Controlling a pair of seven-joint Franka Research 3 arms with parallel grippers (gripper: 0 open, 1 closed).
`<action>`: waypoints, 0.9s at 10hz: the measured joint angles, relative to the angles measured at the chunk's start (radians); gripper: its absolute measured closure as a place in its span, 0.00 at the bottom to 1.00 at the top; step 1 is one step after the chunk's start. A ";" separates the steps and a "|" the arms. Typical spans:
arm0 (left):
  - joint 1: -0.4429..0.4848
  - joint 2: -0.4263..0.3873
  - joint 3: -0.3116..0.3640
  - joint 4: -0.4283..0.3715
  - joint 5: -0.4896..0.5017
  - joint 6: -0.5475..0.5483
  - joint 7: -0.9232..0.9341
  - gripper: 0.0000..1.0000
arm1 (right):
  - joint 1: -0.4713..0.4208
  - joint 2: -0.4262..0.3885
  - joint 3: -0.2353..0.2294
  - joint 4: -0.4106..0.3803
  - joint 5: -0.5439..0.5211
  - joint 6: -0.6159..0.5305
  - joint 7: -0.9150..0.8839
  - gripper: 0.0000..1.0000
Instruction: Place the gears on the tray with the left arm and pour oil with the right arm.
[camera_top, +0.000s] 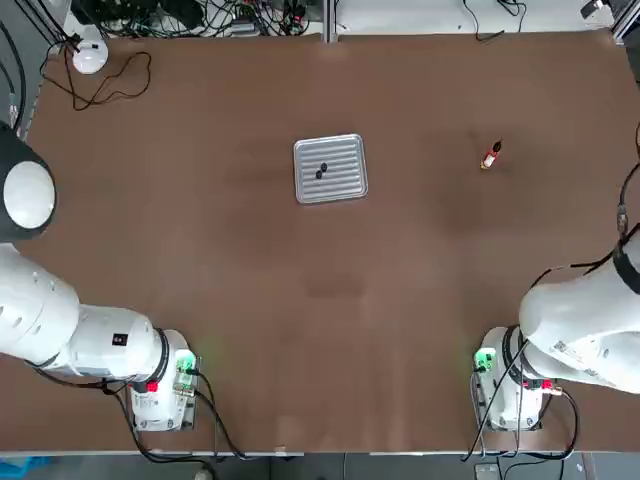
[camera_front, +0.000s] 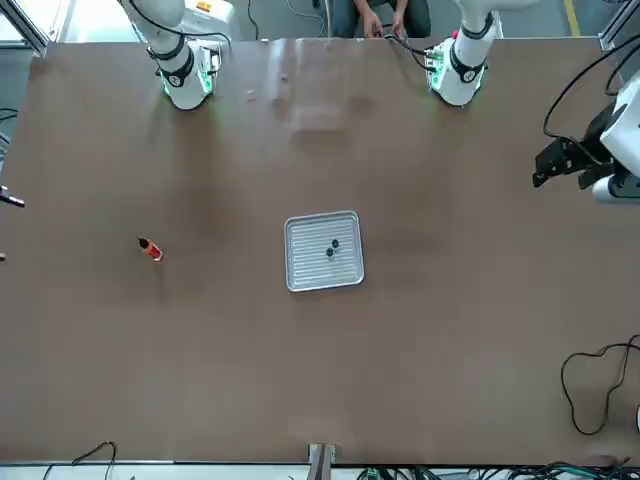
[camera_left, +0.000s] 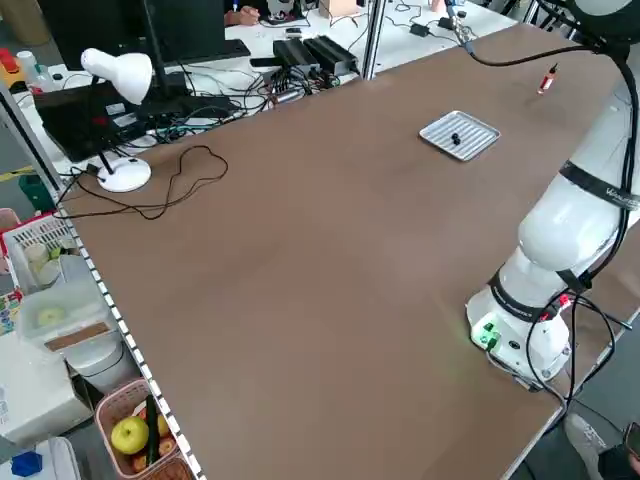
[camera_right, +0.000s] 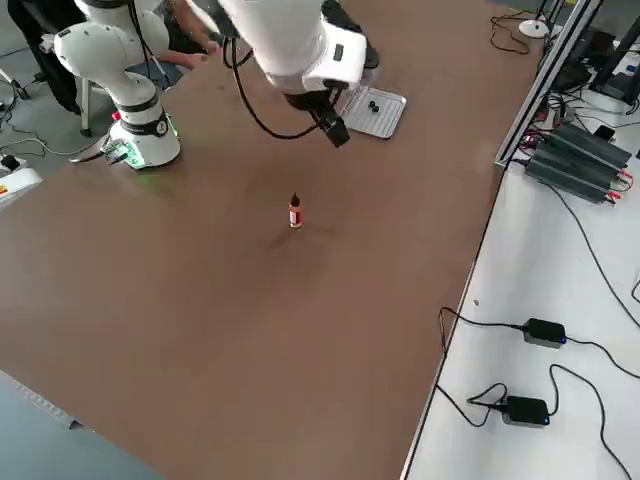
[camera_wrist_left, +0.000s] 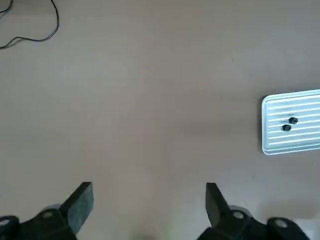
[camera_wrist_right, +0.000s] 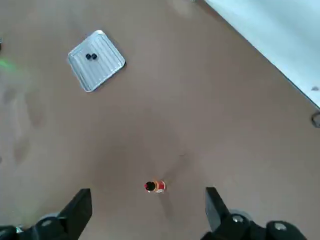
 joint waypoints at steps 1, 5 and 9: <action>0.000 0.000 0.000 0.000 0.000 -0.010 0.000 0.01 | 0.040 -0.047 0.000 -0.026 -0.052 0.035 0.097 0.00; 0.000 0.000 -0.001 0.000 0.000 -0.012 0.000 0.01 | 0.198 -0.261 0.000 -0.197 -0.226 0.111 0.544 0.00; -0.001 0.000 -0.001 0.000 0.000 -0.012 0.000 0.01 | 0.335 -0.327 -0.004 -0.249 -0.409 0.059 1.071 0.00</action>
